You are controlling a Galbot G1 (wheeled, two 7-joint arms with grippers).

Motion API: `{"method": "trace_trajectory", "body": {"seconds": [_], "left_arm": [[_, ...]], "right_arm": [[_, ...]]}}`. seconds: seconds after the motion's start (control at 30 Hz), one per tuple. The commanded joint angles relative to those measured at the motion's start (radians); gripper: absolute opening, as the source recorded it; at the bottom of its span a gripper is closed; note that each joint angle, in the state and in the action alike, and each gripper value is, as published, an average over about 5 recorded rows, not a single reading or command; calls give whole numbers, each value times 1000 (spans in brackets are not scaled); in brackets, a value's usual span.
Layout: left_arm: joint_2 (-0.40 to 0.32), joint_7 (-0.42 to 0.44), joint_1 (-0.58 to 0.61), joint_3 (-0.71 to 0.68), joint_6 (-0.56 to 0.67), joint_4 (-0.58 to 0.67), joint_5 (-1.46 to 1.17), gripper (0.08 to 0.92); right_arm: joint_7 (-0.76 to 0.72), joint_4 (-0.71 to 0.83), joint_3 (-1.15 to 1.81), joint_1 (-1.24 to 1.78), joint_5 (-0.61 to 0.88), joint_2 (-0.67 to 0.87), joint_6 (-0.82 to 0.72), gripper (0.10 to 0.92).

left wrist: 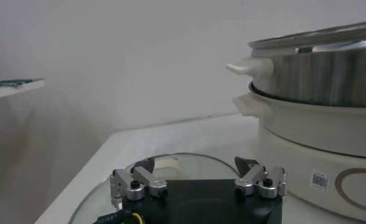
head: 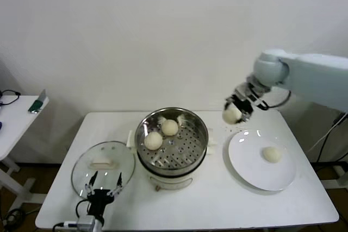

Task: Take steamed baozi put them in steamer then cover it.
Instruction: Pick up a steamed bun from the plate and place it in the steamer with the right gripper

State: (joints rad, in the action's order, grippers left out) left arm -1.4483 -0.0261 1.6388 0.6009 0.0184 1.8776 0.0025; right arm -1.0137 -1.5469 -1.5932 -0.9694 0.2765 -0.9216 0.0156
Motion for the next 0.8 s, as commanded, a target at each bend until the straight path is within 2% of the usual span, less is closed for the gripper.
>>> {"method": "trace_trajectory", "body": {"seconds": [0.03,0.33,0.8], "left_arm": [[-1,-1,4,4,2,4,-3,823],[-5,-2,15,14,2,20,-10,823],[-10,-6,20,20,9,9,-17,823]], "right_arm": [[40,-216,70,-51,-87,-292,46,670],[88,-175,41,152,-163,-367,4,670],[79,-114,9,278,-215,-358,8,668]]}}
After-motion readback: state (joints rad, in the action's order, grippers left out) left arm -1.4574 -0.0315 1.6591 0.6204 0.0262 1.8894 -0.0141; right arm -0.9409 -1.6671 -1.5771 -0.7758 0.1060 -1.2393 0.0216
